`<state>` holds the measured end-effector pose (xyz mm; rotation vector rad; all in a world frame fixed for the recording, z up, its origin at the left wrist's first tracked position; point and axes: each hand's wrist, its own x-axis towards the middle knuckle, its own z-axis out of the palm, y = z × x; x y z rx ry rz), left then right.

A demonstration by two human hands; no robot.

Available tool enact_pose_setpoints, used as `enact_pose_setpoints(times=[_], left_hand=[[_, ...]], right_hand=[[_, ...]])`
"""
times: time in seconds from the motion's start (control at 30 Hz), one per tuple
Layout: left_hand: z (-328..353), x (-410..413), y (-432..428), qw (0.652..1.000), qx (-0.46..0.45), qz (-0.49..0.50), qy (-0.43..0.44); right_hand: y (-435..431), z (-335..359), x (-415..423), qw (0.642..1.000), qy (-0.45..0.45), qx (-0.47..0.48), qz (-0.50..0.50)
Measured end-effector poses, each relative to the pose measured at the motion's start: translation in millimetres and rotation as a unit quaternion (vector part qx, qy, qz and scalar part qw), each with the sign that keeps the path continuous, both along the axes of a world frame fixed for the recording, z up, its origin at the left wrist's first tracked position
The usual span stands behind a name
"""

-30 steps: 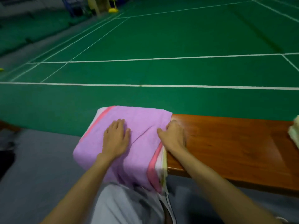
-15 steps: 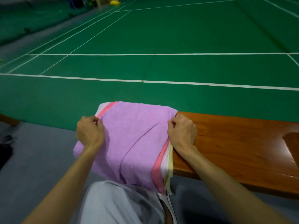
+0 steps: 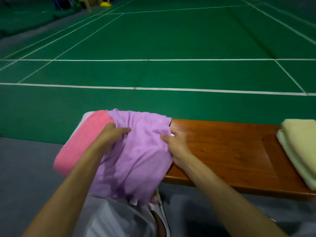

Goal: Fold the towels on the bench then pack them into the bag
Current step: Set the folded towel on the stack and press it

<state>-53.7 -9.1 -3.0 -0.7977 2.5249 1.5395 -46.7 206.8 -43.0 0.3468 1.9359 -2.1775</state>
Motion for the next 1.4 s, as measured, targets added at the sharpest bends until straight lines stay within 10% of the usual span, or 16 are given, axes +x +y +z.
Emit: enact_pose_setpoints(times=[0.3,0.5,0.93,1.03,1.23,1.4], left_hand=[[-27,1,113,0.974,0.167,-0.150,0.040],[-49,-6,158,0.971,0.198,-0.120,0.054],[-59,-2,177,0.988,-0.080,-0.079,0.106],[-64,13,176,0.910,-0.352,-0.145,0.163],[-81,34,204,0.831,-0.373,-0.380,0.163],[-93,28,199,0.811,-0.403,-0.397,0.147]], right_hand=[[178,-4,-28,0.981,0.019,0.055,-0.186],[254,-23,-8,0.914,0.122,0.349,-0.169],[286,-11,-7,0.865,0.101,0.467,-0.150],[267,-7,6,0.765,0.147,0.617,-0.113],[219,-29,26,0.711,0.227,0.637,0.194],[219,-39,27,0.687,0.212,0.644,0.262]])
